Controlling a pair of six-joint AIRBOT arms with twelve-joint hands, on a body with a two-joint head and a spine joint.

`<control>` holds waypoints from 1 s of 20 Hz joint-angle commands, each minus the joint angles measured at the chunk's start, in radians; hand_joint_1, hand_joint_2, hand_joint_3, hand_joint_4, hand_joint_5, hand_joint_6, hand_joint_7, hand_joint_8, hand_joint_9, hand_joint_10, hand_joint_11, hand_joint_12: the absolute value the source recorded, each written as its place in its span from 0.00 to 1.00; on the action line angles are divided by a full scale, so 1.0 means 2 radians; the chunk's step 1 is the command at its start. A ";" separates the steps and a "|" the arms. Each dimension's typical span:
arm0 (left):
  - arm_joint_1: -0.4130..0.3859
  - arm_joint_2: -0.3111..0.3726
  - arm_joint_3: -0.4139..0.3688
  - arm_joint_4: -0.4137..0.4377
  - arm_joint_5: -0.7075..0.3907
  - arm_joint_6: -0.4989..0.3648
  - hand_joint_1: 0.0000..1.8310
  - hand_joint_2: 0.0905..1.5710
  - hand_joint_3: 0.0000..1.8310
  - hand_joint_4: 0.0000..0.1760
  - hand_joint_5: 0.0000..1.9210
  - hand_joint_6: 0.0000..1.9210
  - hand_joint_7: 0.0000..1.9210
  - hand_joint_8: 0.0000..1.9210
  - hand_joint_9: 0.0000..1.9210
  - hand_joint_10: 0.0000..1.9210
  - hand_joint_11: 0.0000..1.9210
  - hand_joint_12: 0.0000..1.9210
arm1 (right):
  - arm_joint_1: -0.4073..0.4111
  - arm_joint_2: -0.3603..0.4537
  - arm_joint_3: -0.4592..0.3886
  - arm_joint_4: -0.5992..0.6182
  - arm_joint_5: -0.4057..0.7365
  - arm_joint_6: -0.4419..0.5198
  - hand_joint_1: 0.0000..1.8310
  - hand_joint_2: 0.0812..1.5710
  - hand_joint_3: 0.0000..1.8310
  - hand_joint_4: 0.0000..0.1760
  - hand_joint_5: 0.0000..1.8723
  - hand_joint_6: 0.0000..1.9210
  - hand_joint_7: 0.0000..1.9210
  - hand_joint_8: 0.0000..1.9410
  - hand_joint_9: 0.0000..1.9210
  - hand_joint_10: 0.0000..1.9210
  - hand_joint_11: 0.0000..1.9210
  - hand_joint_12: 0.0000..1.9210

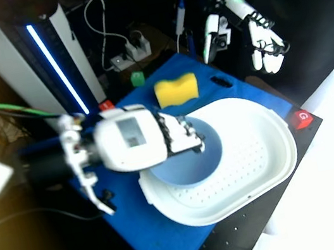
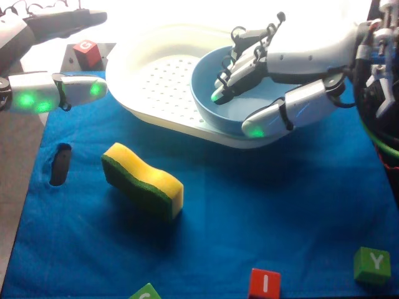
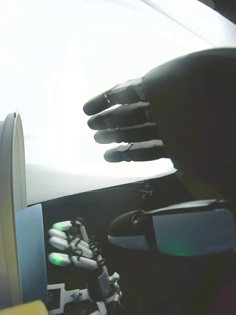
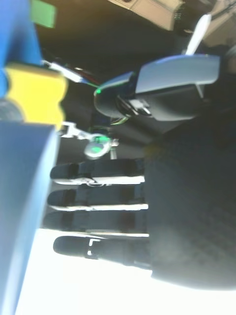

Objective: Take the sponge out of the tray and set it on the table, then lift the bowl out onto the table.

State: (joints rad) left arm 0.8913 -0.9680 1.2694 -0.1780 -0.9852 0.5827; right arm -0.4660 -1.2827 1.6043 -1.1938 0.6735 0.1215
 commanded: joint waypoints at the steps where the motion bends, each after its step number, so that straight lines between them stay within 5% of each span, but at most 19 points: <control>1: -0.002 -0.002 0.001 -0.006 -0.060 -0.004 0.38 0.61 0.00 0.42 0.22 0.00 0.21 0.00 0.20 0.00 0.01 0.48 | 0.004 -0.003 0.005 0.031 0.015 0.001 0.05 0.78 0.00 0.00 0.33 0.00 0.30 0.00 0.29 0.01 0.02 0.56; 9: -0.002 -0.004 0.003 -0.006 -0.061 -0.004 0.39 0.62 0.00 0.37 0.22 0.00 0.21 0.00 0.20 0.00 0.00 0.49 | 0.004 -0.021 0.019 -0.012 -0.039 0.001 0.00 0.83 0.00 0.00 0.36 0.00 0.32 0.00 0.32 0.01 0.04 0.52; 20: -0.002 -0.006 0.003 -0.006 -0.059 -0.004 0.39 0.61 0.00 0.35 0.23 0.00 0.22 0.00 0.20 0.00 0.01 0.48 | 0.004 -0.022 0.015 -0.021 -0.040 0.001 0.00 0.85 0.00 0.00 0.33 0.00 0.31 0.00 0.29 0.00 0.04 0.43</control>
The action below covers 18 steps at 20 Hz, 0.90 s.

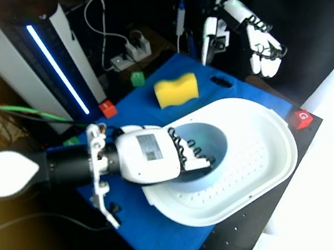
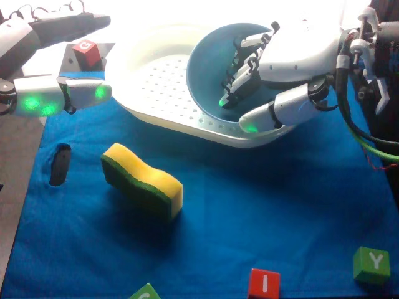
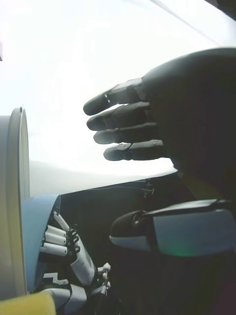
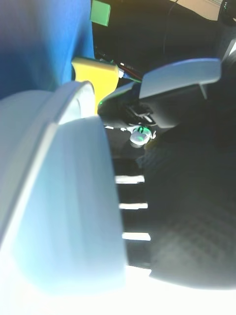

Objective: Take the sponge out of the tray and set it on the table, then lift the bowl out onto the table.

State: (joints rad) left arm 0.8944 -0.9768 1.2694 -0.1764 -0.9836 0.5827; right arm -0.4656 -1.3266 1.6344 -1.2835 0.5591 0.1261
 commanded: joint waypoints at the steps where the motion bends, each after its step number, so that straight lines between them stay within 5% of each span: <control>1: -0.003 -0.002 0.003 -0.007 -0.060 -0.004 0.40 0.62 0.00 0.33 0.23 0.00 0.21 0.00 0.20 0.00 0.01 0.48 | 0.004 0.000 0.000 0.024 0.017 -0.001 0.00 0.85 0.00 0.01 0.33 0.00 0.30 0.00 0.29 0.00 0.03 0.48; 2: -0.003 -0.003 0.003 -0.007 -0.060 -0.004 0.40 0.62 0.00 0.32 0.23 0.00 0.22 0.00 0.20 0.00 0.01 0.48 | 0.004 0.000 0.000 0.024 0.017 0.000 0.00 0.85 0.00 0.05 0.33 0.00 0.30 0.00 0.29 0.00 0.02 0.51; 4: -0.003 -0.004 0.004 -0.007 -0.060 -0.004 0.41 0.62 0.00 0.27 0.23 0.00 0.22 0.00 0.21 0.00 0.02 0.49 | 0.004 0.001 -0.004 0.023 0.017 0.000 0.00 0.82 0.00 0.08 0.30 0.00 0.28 0.00 0.27 0.00 0.00 0.41; 6: -0.003 -0.005 0.004 -0.007 -0.059 -0.004 0.41 0.62 0.00 0.27 0.23 0.00 0.21 0.00 0.21 0.00 0.01 0.49 | 0.004 0.009 -0.012 0.023 0.018 0.000 0.07 0.74 0.00 0.31 0.23 0.00 0.20 0.00 0.16 0.00 0.00 0.23; 9: -0.003 -0.006 0.005 -0.007 -0.059 -0.004 0.42 0.62 0.00 0.31 0.23 0.00 0.22 0.00 0.21 0.00 0.01 0.49 | 0.005 0.013 -0.015 0.023 0.018 0.000 0.13 0.66 0.00 0.49 0.15 0.00 0.10 0.00 0.07 0.00 0.00 0.06; 14: -0.003 -0.007 0.005 -0.007 -0.059 -0.004 0.41 0.62 0.00 0.27 0.23 0.00 0.22 0.00 0.21 0.00 0.03 0.50 | 0.007 0.015 -0.015 0.023 0.018 0.000 0.11 0.66 0.00 0.46 0.15 0.00 0.11 0.00 0.07 0.00 0.01 0.05; 16: -0.003 -0.007 0.005 -0.007 -0.060 -0.007 0.41 0.61 0.00 0.25 0.23 0.00 0.23 0.00 0.22 0.00 0.02 0.49 | 0.007 0.015 -0.011 0.023 0.017 0.000 0.11 0.68 0.00 0.39 0.17 0.00 0.13 0.00 0.10 0.00 0.00 0.18; 18: -0.003 -0.007 0.005 -0.007 -0.061 -0.007 0.41 0.62 0.00 0.22 0.24 0.00 0.23 0.00 0.22 0.00 0.03 0.50 | 0.007 0.015 -0.002 0.023 0.017 0.000 0.08 0.71 0.00 0.44 0.19 0.00 0.16 0.00 0.13 0.00 0.00 0.22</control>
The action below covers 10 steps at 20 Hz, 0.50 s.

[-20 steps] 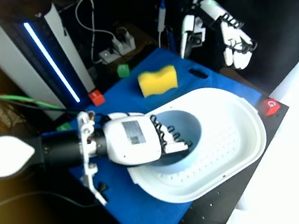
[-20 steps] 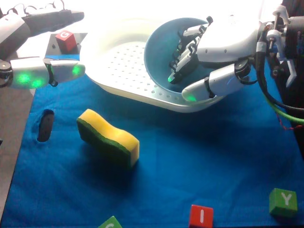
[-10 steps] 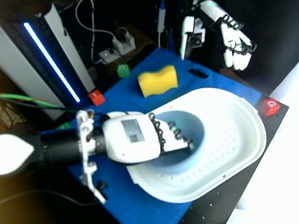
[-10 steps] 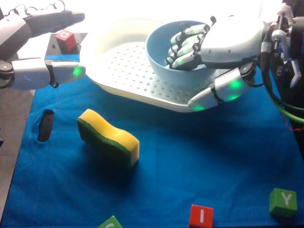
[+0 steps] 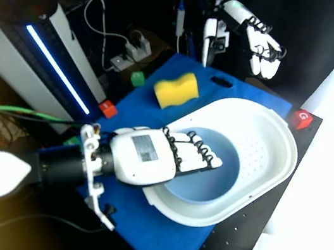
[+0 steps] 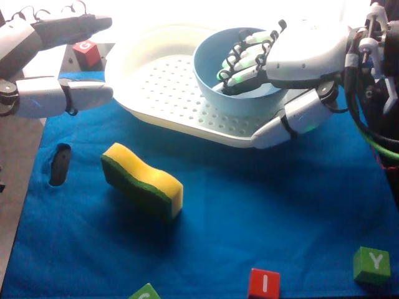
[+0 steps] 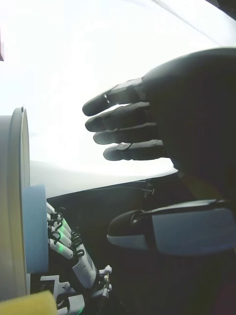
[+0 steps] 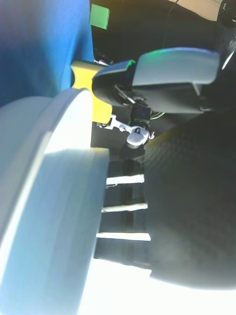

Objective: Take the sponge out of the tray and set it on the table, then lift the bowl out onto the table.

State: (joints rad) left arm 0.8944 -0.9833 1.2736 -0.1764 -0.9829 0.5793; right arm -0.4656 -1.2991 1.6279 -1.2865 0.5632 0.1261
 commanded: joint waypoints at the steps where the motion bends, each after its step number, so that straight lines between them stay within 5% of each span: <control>1: -0.003 -0.004 0.003 -0.007 -0.061 -0.006 0.41 0.62 0.00 0.22 0.24 0.00 0.23 0.00 0.22 0.00 0.02 0.50 | 0.007 -0.002 0.008 0.025 0.012 0.000 0.07 0.73 0.00 0.45 0.20 0.00 0.17 0.00 0.13 0.00 0.00 0.20; 4: -0.003 -0.006 0.005 -0.007 -0.061 -0.006 0.41 0.62 0.00 0.22 0.23 0.00 0.22 0.00 0.21 0.00 0.02 0.50 | 0.007 -0.015 0.024 0.025 -0.001 0.000 0.12 0.75 0.00 0.42 0.24 0.00 0.19 0.00 0.17 0.01 0.00 0.23; 10: -0.003 -0.008 0.006 -0.007 -0.062 -0.007 0.39 0.63 0.00 0.22 0.23 0.00 0.23 0.00 0.22 0.00 0.00 0.54 | 0.007 -0.028 0.044 0.024 -0.035 0.000 0.13 0.78 0.00 0.17 0.28 0.00 0.22 0.00 0.22 0.00 0.00 0.33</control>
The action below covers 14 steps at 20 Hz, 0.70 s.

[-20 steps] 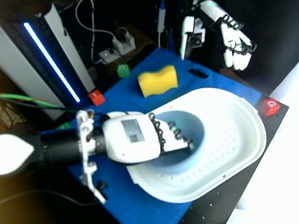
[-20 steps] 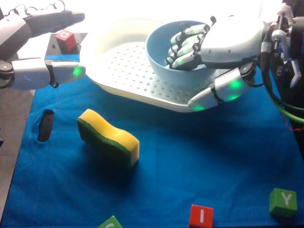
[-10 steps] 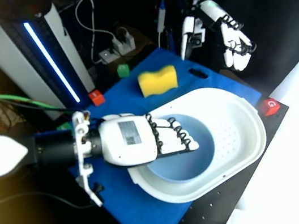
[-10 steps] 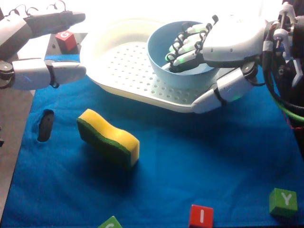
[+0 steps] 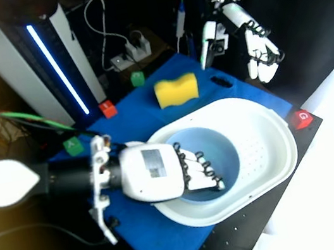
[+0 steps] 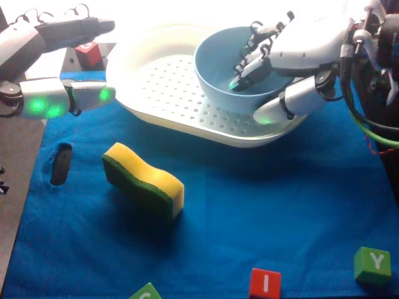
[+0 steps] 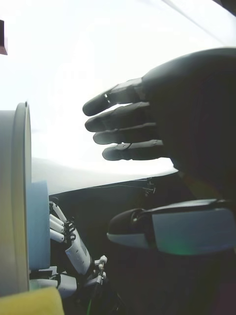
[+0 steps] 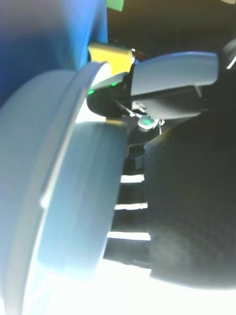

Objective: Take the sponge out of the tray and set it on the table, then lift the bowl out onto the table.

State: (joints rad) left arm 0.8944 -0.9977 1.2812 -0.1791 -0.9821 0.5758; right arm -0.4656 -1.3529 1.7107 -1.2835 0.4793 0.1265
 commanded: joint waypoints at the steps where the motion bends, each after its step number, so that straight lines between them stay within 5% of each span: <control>1: -0.003 -0.001 0.002 -0.006 -0.063 -0.006 0.39 0.63 0.00 0.23 0.23 0.00 0.23 0.00 0.22 0.00 0.00 0.53 | 0.007 -0.004 0.003 0.019 0.004 0.000 0.17 0.76 0.00 0.20 0.28 0.00 0.23 0.00 0.23 0.00 0.00 0.36; 4: -0.003 -0.001 0.002 -0.006 -0.063 -0.006 0.40 0.63 0.00 0.14 0.24 0.00 0.23 0.00 0.22 0.00 0.01 0.54 | 0.007 -0.013 0.004 0.004 -0.004 0.000 0.25 0.74 0.00 0.12 0.30 0.00 0.25 0.00 0.25 0.01 0.02 0.43; 6: -0.003 -0.001 0.002 -0.006 -0.063 -0.006 0.40 0.63 0.00 0.13 0.24 0.00 0.23 0.00 0.23 0.00 0.01 0.55 | 0.007 -0.021 0.006 -0.001 -0.005 0.000 0.26 0.75 0.00 0.13 0.33 0.00 0.29 0.00 0.33 0.02 0.11 0.52; 7: -0.003 -0.001 0.003 -0.006 -0.063 -0.006 0.40 0.63 0.00 0.11 0.24 0.00 0.23 0.00 0.23 0.00 0.01 0.55 | 0.007 -0.026 0.007 -0.001 -0.005 0.000 0.25 0.77 0.00 0.01 0.36 0.01 0.33 0.01 0.37 0.03 0.16 0.54; 8: -0.003 -0.001 0.003 -0.006 -0.063 -0.006 0.39 0.63 0.00 0.14 0.24 0.00 0.23 0.00 0.23 0.00 0.01 0.54 | 0.007 -0.028 0.008 -0.001 -0.005 0.000 0.24 0.78 0.00 0.00 0.38 0.01 0.35 0.01 0.39 0.03 0.17 0.54; 9: -0.003 -0.001 0.003 -0.006 -0.064 -0.006 0.39 0.63 0.00 0.17 0.24 0.00 0.23 0.00 0.23 0.00 0.00 0.54 | 0.007 -0.029 0.008 -0.001 -0.005 0.000 0.33 0.77 0.00 0.00 0.45 0.02 0.44 0.04 0.46 0.07 0.26 0.55; 10: -0.003 -0.001 0.003 -0.006 -0.064 -0.006 0.38 0.63 0.00 0.18 0.24 0.00 0.23 0.00 0.23 0.00 0.01 0.54 | 0.007 -0.031 0.009 -0.001 -0.005 0.000 0.35 0.78 0.00 0.00 0.51 0.01 0.50 0.08 0.44 0.32 0.33 0.67; 11: -0.003 -0.001 0.003 -0.006 -0.063 -0.006 0.39 0.64 0.00 0.16 0.24 0.00 0.23 0.00 0.23 0.00 0.02 0.53 | 0.007 -0.032 0.009 -0.001 -0.005 0.000 0.52 0.74 0.00 0.00 0.48 0.48 0.54 0.31 0.48 0.55 0.40 0.76; 12: -0.003 -0.001 0.003 -0.006 -0.063 -0.006 0.38 0.64 0.00 0.17 0.24 0.00 0.24 0.00 0.23 0.00 0.03 0.53 | 0.007 -0.033 0.010 -0.001 -0.005 0.000 0.51 0.78 0.00 0.47 0.41 0.67 0.51 0.59 0.48 0.78 0.43 0.92; 13: -0.003 -0.002 0.003 -0.006 -0.063 -0.006 0.39 0.64 0.00 0.12 0.24 0.00 0.24 0.00 0.23 0.00 0.03 0.53 | 0.007 -0.034 0.011 -0.001 -0.005 0.000 0.37 0.86 0.01 0.43 0.43 0.93 0.60 0.92 0.64 0.96 0.63 0.98; 14: -0.003 -0.002 0.004 -0.006 -0.063 -0.006 0.39 0.64 0.00 0.10 0.24 0.00 0.24 0.00 0.23 0.00 0.03 0.53 | 0.007 -0.035 0.011 -0.001 -0.005 0.000 0.28 0.91 0.01 0.47 0.53 0.99 0.69 0.98 0.74 0.99 0.75 1.00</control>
State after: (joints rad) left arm 0.8944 -0.9989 1.2839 -0.1749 -0.9852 0.5743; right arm -0.4576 -1.4200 1.7271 -1.3029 0.4690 0.1257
